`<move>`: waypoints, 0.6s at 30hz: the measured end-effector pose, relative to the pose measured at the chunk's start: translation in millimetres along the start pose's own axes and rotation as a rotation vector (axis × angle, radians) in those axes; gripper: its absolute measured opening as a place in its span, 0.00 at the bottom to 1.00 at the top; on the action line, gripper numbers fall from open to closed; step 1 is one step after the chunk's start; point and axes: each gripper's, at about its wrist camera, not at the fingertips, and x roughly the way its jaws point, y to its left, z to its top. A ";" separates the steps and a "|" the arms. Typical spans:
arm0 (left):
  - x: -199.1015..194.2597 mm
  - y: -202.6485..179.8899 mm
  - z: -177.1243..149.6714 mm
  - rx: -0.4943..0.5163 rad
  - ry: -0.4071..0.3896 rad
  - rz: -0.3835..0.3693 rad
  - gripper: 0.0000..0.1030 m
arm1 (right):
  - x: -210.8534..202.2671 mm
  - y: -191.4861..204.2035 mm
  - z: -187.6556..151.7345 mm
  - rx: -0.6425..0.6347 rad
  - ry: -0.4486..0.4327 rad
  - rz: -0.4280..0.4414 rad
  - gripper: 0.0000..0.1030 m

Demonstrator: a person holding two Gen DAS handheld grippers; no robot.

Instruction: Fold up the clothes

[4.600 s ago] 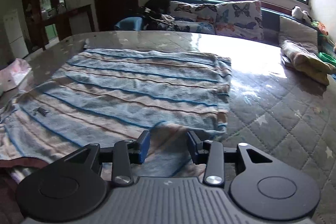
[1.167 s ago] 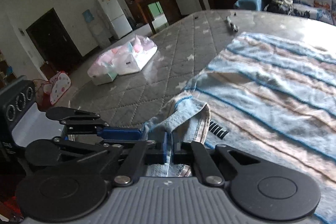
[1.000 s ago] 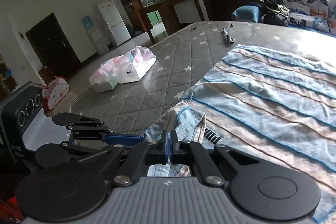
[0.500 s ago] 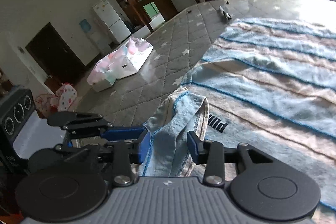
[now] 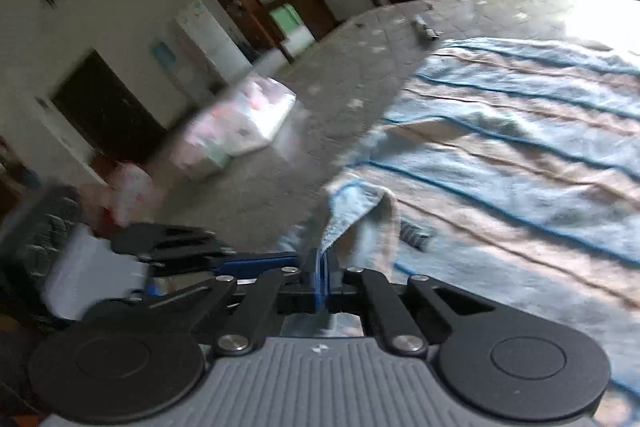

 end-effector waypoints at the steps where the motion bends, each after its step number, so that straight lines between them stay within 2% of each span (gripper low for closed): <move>1: 0.2 -2.6 -0.9 0.012 0.005 -0.011 0.20 | -0.1 4.0 -0.2 -0.040 0.002 -0.054 0.04; 3: 0.6 -7.8 -3.4 0.038 0.016 -0.029 0.20 | -2.8 11.2 -0.2 -0.103 -0.011 -0.109 0.05; 9: -3.5 -12.2 -8.6 0.066 0.035 -0.058 0.20 | 2.1 25.8 9.5 -0.183 -0.051 -0.094 0.07; 18: -6.7 -9.5 -14.7 0.047 0.041 -0.074 0.20 | 46.2 19.9 22.1 -0.221 -0.002 -0.149 0.09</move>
